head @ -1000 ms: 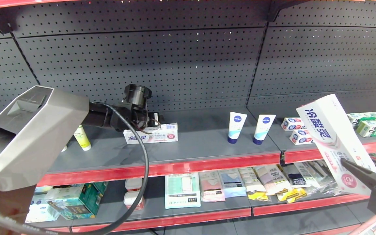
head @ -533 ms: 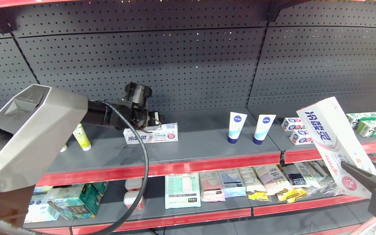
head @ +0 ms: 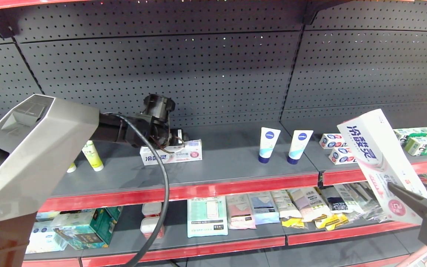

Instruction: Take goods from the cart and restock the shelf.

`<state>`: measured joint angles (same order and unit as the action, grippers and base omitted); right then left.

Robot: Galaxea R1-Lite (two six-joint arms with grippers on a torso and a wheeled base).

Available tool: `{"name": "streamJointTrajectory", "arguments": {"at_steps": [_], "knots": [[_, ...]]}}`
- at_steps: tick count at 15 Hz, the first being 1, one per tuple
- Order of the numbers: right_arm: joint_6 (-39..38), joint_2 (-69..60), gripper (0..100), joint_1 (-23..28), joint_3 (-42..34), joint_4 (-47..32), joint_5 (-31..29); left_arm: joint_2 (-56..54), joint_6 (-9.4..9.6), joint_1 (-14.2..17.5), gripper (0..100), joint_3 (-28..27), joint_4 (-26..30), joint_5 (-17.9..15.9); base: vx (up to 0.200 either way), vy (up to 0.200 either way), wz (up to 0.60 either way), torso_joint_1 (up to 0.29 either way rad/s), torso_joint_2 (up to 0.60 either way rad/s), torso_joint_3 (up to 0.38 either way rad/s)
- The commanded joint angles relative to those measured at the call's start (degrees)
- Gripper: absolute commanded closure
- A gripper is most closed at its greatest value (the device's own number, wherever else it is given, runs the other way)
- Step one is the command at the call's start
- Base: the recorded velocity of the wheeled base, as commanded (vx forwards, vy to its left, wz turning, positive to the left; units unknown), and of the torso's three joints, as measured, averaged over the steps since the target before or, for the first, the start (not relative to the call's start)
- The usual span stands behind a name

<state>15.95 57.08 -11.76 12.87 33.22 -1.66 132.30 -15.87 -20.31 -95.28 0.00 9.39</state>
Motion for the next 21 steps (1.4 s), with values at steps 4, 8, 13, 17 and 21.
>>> {"name": "streamJointTrajectory", "arguments": {"at_steps": [4, 8, 13, 17, 21], "knots": [[-0.1, 0.0, 100, 0.1, -0.2, 0.0, 0.0, -1.4, 0.05, -0.3, 0, 1.8, 0.5, -1.3, 0.000, 0.000, 0.00, 0.000, 0.00, 0.000], [-0.1, 0.0, 100, 0.1, -0.2, 0.0, 0.0, -2.6, 0.05, -0.7, 0, 3.7, 0.5, -1.9, 0.000, 0.000, 0.00, 0.000, 0.00, 0.000], [-0.1, 0.0, 100, 0.1, -0.3, 0.0, 0.0, -5.6, 0.14, -0.7, 0, 9.1, 0.1, -4.0, 0.000, 0.000, 0.00, 0.000, 0.00, 0.000], [-0.1, 0.0, 100, 0.1, -0.5, 0.0, 0.0, -6.5, 0.14, -1.0, 0, 11.4, -1.2, -4.9, 0.000, 0.000, 0.00, 0.000, 0.00, 0.000], [-0.1, 0.0, 100, 0.1, -0.5, 0.0, 0.0, -7.1, 0.32, -1.2, 0, 14.1, -2.7, -5.3, 0.000, 0.000, 0.00, 0.000, 0.00, 0.000]]}}
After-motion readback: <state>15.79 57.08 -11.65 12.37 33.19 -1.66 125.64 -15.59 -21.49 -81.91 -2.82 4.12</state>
